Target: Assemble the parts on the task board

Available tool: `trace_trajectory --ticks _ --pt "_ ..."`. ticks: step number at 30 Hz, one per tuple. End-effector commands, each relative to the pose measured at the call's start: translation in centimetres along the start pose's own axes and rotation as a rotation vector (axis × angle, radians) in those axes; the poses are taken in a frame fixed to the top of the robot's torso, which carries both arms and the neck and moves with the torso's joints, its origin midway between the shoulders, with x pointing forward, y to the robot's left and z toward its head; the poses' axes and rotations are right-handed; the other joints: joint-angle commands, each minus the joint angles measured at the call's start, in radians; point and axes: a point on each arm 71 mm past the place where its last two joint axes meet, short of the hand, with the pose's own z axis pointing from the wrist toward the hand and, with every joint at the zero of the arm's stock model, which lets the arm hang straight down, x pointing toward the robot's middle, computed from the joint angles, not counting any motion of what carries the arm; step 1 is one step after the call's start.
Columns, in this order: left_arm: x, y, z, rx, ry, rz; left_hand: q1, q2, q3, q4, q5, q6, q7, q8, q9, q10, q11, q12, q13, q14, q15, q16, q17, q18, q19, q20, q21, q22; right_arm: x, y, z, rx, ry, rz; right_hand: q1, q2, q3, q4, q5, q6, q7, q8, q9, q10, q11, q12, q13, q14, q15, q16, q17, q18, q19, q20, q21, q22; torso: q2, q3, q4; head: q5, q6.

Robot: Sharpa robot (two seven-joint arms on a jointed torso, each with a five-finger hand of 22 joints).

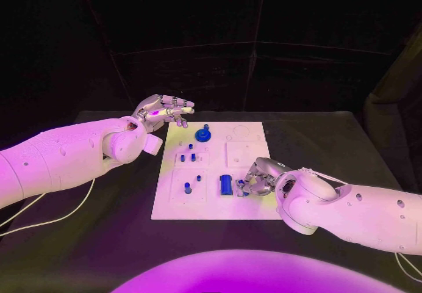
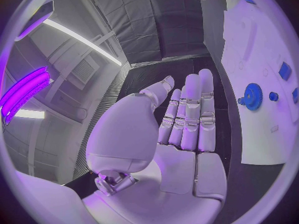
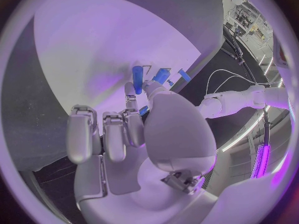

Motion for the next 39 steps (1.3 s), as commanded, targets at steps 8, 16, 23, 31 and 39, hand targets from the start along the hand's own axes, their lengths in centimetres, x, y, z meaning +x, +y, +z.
trace_trajectory --ticks 8,16,23,31,39 --pt "0.13 -0.23 0.05 0.006 0.014 0.001 0.01 0.003 -0.001 -0.005 0.005 -0.006 -0.002 0.007 0.0 -0.008 -0.001 0.006 -0.001 -0.008 -0.001 0.003 -0.002 0.013 -0.001 0.005 -0.002 0.0 0.19 0.06 0.2 0.01 0.032 -0.022 -0.051 0.005 -0.003 0.016 0.008 0.017 -0.008 0.014 0.011 0.051 -0.011 0.009 0.157 0.102 -0.012 0.004 0.257 -0.02 0.027 -0.009 0.007 0.069 0.0 -0.0004 -0.0006 -0.001 0.0" --pt "0.14 -0.23 0.07 -0.001 0.014 0.002 0.011 0.004 -0.001 -0.006 0.006 -0.006 -0.002 0.008 0.0 -0.008 -0.001 0.007 -0.001 -0.008 -0.001 0.004 -0.002 0.013 -0.001 0.004 -0.001 0.0 0.08 0.45 0.25 -0.012 0.005 -0.054 -0.103 0.008 -0.029 0.015 0.05 0.02 -0.01 0.018 0.022 0.051 -0.012 0.005 0.157 0.102 -0.013 0.003 0.255 -0.02 0.027 -0.011 0.006 0.068 0.0 0.0004 0.0001 0.0 0.0" --pt "0.06 -0.24 0.03 -0.006 0.014 0.002 0.014 0.007 0.0 -0.007 0.006 -0.005 -0.002 0.009 0.0 -0.008 -0.002 0.009 -0.001 -0.008 -0.002 0.004 -0.003 0.014 -0.001 0.004 -0.001 0.001 0.06 0.7 0.38 -0.021 -0.008 -0.063 -0.11 0.009 -0.036 0.014 0.05 0.024 -0.012 0.022 0.027 0.05 -0.013 0.001 0.155 0.102 -0.014 0.002 0.253 -0.019 0.027 -0.012 0.006 0.068 0.0 0.0005 -0.0015 0.001 0.0" --pt "0.0 -0.25 -0.02 -0.009 0.013 0.003 0.014 0.007 0.0 -0.007 0.006 -0.005 -0.002 0.01 0.0 -0.008 -0.002 0.009 -0.001 -0.008 -0.002 0.004 -0.003 0.014 -0.001 0.004 0.0 0.001 0.18 0.78 0.47 -0.023 0.006 -0.078 -0.131 -0.001 -0.068 0.016 -0.004 0.02 -0.011 0.026 0.039 0.048 -0.013 -0.007 0.152 0.101 -0.014 0.0 0.25 -0.019 0.027 -0.013 0.005 0.068 -0.001 -0.0004 -0.0007 0.002 0.0" --pt "-0.02 -0.25 -0.01 -0.011 0.013 0.003 0.014 0.007 0.0 -0.008 0.006 -0.005 -0.002 0.01 0.0 -0.008 -0.002 0.009 -0.001 -0.008 -0.002 0.004 -0.003 0.014 -0.001 0.004 0.0 0.001 0.22 0.86 0.28 -0.031 0.01 -0.078 -0.207 0.009 -0.146 0.018 -0.076 0.014 -0.012 0.03 0.057 0.049 -0.013 -0.008 0.154 0.101 -0.014 -0.001 0.249 -0.019 0.027 -0.012 0.005 0.068 -0.001 0.0005 -0.002 0.002 0.0"
